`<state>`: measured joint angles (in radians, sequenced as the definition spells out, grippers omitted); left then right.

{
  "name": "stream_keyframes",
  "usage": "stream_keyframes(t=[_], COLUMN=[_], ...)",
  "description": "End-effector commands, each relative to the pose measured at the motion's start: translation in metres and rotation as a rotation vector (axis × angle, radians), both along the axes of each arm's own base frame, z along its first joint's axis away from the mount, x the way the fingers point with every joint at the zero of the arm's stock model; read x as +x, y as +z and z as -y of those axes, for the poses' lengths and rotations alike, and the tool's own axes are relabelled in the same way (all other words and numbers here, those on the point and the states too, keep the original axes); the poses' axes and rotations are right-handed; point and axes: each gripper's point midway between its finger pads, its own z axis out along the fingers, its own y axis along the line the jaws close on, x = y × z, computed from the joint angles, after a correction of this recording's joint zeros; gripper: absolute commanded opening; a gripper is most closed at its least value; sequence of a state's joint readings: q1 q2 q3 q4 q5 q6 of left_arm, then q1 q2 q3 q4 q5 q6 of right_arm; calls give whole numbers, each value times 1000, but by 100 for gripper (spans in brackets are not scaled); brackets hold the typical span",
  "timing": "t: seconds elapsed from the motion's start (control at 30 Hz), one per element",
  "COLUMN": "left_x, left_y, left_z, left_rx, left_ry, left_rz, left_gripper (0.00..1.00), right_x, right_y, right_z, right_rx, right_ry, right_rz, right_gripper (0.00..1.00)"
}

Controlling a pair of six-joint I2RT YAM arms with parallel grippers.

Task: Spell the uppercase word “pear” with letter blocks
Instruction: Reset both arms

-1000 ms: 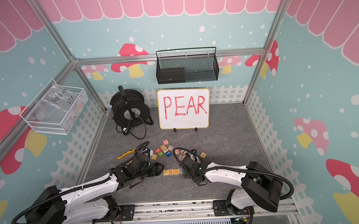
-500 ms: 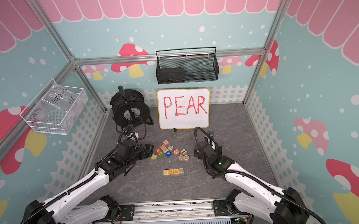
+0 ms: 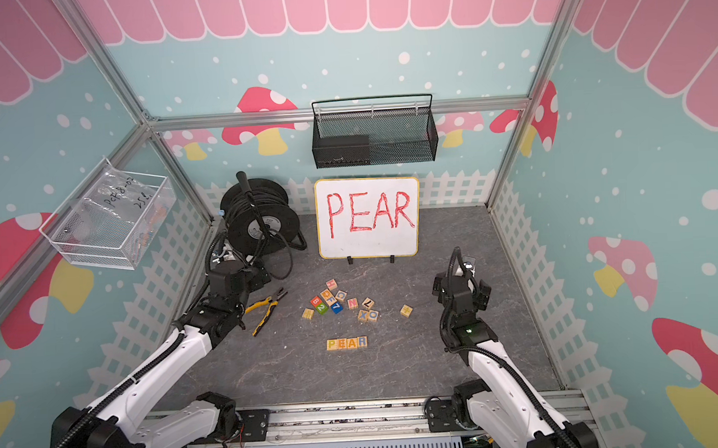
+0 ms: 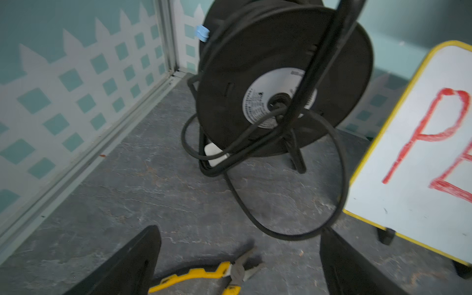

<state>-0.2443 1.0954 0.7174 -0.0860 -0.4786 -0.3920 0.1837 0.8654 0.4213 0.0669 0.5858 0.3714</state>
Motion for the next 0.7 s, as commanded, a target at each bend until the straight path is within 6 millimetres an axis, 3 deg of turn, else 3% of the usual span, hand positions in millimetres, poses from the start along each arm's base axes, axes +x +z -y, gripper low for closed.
stream_keyframes(t=[0.0,0.13,0.23,0.5,0.67], left_x=[7,3,-1,9,13], left_y=[5,-7,-21,-65,-64], left_z=[-32,-64,-75,-71,-69], left_rx=[66,59,90,140,162], left_ry=[79,164,175,116,91], left_rz=[73,153,164,134,178], left_gripper=[99,99,99,99,99], right_x=[-3,-10,-11,-5,3], right_y=[2,-1,2,-18,-23], right_z=[21,43,43,39,37], right_rx=[-9,-15,-60,-78,-91], right_ry=[-70,-152,-122,-70,-43], right_rz=[67,158,224,236,241], right_gripper=[100,100,100,100,100])
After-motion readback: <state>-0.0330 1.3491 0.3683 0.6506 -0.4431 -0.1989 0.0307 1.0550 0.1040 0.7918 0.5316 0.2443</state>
